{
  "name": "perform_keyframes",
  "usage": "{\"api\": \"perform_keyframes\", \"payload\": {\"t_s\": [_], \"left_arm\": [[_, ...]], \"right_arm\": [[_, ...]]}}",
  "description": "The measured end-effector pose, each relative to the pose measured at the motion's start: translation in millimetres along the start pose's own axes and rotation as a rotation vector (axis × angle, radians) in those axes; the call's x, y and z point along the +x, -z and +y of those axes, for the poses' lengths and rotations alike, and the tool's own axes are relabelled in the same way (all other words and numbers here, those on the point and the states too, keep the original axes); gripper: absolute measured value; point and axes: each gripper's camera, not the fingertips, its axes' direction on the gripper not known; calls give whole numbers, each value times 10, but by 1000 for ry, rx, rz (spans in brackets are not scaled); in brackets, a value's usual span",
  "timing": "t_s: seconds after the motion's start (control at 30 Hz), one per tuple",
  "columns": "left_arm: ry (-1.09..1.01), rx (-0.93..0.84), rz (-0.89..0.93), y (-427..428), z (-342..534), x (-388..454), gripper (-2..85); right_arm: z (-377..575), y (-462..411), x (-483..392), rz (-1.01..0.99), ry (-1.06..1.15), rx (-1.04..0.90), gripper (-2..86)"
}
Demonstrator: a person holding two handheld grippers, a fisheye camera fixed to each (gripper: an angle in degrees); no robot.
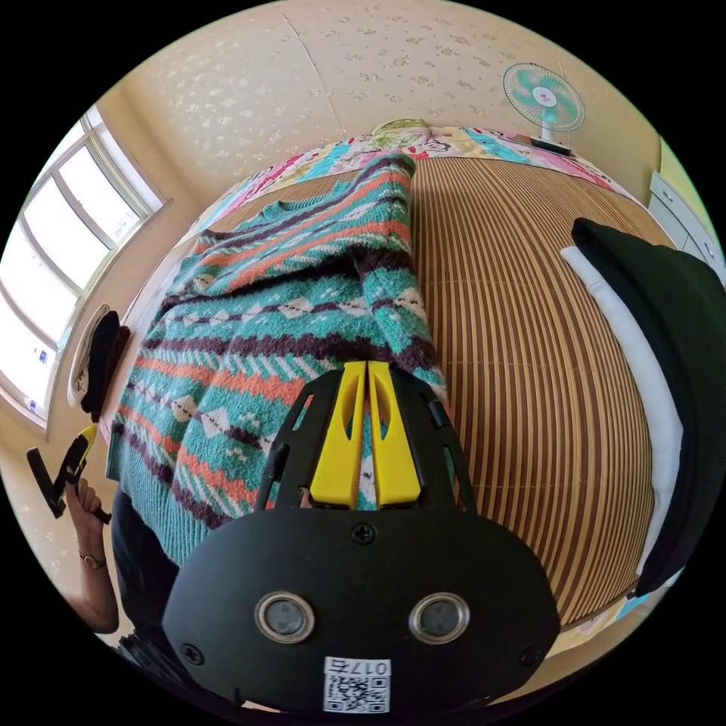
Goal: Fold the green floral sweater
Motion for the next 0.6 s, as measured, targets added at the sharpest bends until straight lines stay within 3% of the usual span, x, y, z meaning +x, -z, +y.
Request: {"api": "perform_keyframes", "payload": {"t_s": [0.1, 0.2, 0.3, 0.43, 0.6], "left_arm": [[76, -134, -50, -120, 209, -130, 83], [105, -155, -82, -61, 166, -254, 71], [112, -158, 116, 113, 57, -475, 40], [106, -121, 249, 406, 13, -763, 30], [149, -111, 376, 708, 25, -1087, 37]], "right_arm": [[-23, 131, 37, 20, 6, -1, 5], [-48, 353, -6, 51, 45, -57, 8], [305, 1068, -35, 34, 56, 47, 18], [1210, 1935, 413, -32, -228, 202, 91], [1710, 1910, 759, -195, -311, -96, 126]]}}
